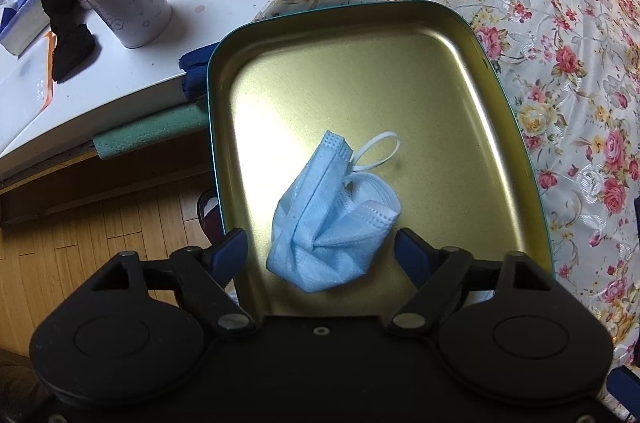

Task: Organize soft objects
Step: 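Lower the white tissue pack into the gold tray and open the right gripper, then move both grippers back over the pile of soft items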

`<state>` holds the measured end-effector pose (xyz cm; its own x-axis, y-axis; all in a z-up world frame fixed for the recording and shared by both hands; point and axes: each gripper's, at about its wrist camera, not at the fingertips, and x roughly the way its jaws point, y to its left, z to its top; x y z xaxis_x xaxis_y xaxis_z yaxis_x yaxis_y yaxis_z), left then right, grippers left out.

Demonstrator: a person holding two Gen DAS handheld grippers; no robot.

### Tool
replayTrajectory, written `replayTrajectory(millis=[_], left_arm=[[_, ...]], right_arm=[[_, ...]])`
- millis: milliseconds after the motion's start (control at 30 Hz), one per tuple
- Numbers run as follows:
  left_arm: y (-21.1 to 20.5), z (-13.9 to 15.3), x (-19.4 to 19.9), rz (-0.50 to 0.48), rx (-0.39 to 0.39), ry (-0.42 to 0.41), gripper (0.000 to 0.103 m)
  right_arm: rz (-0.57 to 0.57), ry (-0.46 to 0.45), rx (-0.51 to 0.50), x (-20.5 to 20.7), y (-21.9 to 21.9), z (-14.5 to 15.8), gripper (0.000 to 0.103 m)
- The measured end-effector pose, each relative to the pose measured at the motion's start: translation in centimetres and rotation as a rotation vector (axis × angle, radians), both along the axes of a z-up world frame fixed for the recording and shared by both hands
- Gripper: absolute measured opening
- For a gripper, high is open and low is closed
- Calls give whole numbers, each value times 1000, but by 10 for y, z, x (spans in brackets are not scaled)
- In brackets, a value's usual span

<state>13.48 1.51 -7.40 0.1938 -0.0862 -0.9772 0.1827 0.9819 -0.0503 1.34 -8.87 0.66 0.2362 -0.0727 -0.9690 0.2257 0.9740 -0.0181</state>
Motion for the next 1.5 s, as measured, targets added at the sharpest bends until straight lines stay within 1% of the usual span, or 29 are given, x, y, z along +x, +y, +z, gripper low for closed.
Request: replayTrajectory(millis=[67,167,233,333,367,433,533,600,733,900,1000,1133,1300,1500], left_arm=[[0,1,0,-3,2,-3,78],[1,2,-1,-2,-3,-3,82],[1,2,-1,-2,2,-7,83],[1,1,-2,-3,23,-10,86],[1,1,-3,-3,26,-10,90],[2,3,-5,-9,25,-22,91],[1,5,-9,-38,35,-44,91],[1,6,-10,-55,32,-47,93],[1,6,-12,-70,30,-50,93],[5,6,-13,-61,10,-40,94],[9,4,-13,-45,10,-29,94],[10,5,-16,-41,23,-34,94],[6,9,-22,-61,33,-45,94],[2,18,-31,-86,50,-75,94]], right_arm=[[-5,1,0,-1,0,1,82],[-14,2,4,-2,-1,2,86],[-23,5,8,-3,-2,3,93],[-37,2,9,-7,-3,6,96],[-42,1,9,-8,-4,7,97],[-48,-4,13,-11,-4,9,99],[-54,-7,16,-15,-4,12,99],[-59,-11,20,-17,-5,14,99],[-70,-20,23,-22,-5,19,100],[-93,-35,27,-29,-7,24,102],[-121,-38,30,-33,-9,25,102],[-152,-42,22,-39,-13,27,102],[-173,-33,0,-44,-15,29,102],[-175,-42,28,-53,-17,33,102]])
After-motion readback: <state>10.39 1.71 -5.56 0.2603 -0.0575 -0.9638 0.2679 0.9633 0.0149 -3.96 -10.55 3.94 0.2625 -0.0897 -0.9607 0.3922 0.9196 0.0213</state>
